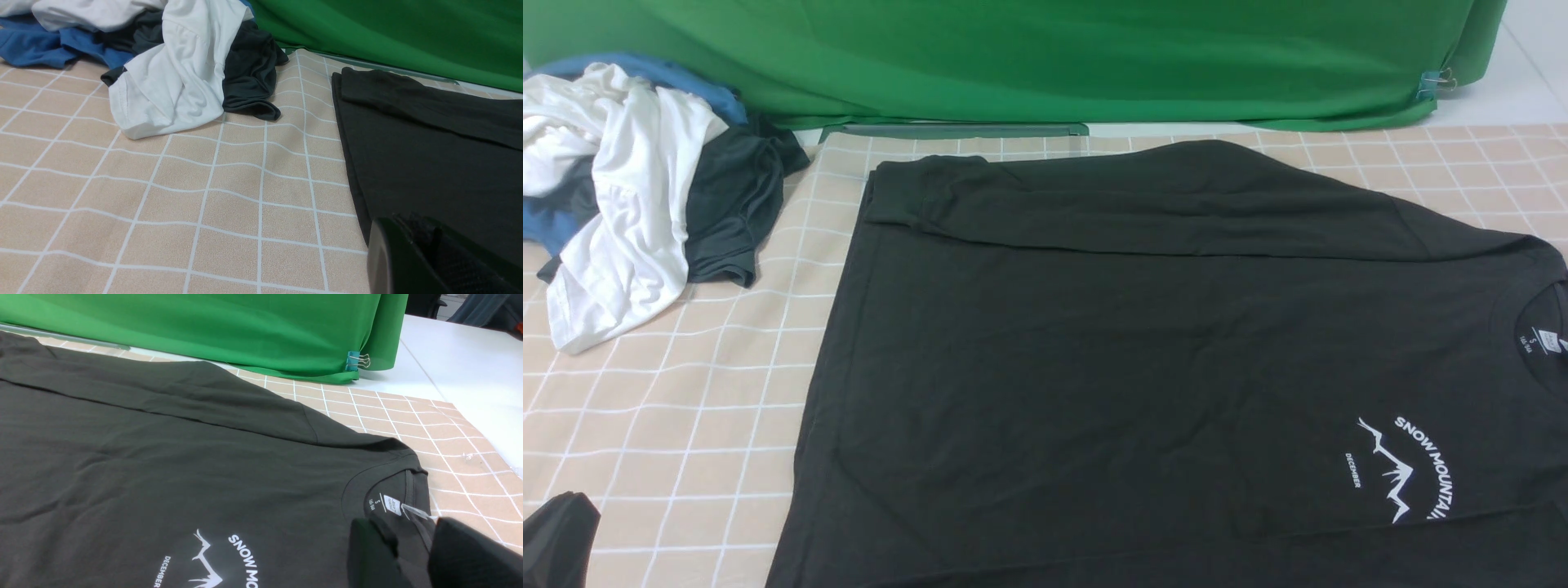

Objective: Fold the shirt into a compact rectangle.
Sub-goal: 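Grasp the left edge of the dark T-shirt lying flat on the table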

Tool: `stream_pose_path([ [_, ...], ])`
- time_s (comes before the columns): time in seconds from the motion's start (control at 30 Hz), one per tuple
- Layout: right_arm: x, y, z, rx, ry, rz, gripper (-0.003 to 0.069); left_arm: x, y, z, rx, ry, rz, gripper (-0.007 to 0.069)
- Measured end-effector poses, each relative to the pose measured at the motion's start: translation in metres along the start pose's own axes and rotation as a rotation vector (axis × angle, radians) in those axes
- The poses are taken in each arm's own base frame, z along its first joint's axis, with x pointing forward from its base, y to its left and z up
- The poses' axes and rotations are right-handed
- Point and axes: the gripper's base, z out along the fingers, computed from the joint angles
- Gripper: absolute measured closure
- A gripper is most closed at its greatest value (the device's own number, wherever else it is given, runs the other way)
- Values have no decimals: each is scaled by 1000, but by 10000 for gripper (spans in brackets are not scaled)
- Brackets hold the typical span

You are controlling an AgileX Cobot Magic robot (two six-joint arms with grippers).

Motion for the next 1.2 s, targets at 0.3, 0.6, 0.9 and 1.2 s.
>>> stream_pose_path([
  [0.3, 0, 0, 0, 0, 0, 0, 418, 0, 0, 0, 0, 0, 5, 606],
  [0.6, 0, 0, 0, 0, 0, 0, 418, 0, 0, 0, 0, -1, 5, 606],
  [0.9, 0, 0, 0, 0, 0, 0, 419, 0, 0, 0, 0, 0, 5, 606],
  [1.2, 0, 0, 0, 1, -4, 0, 419, -9, -2, 0, 27, -99, -145, 606],
])
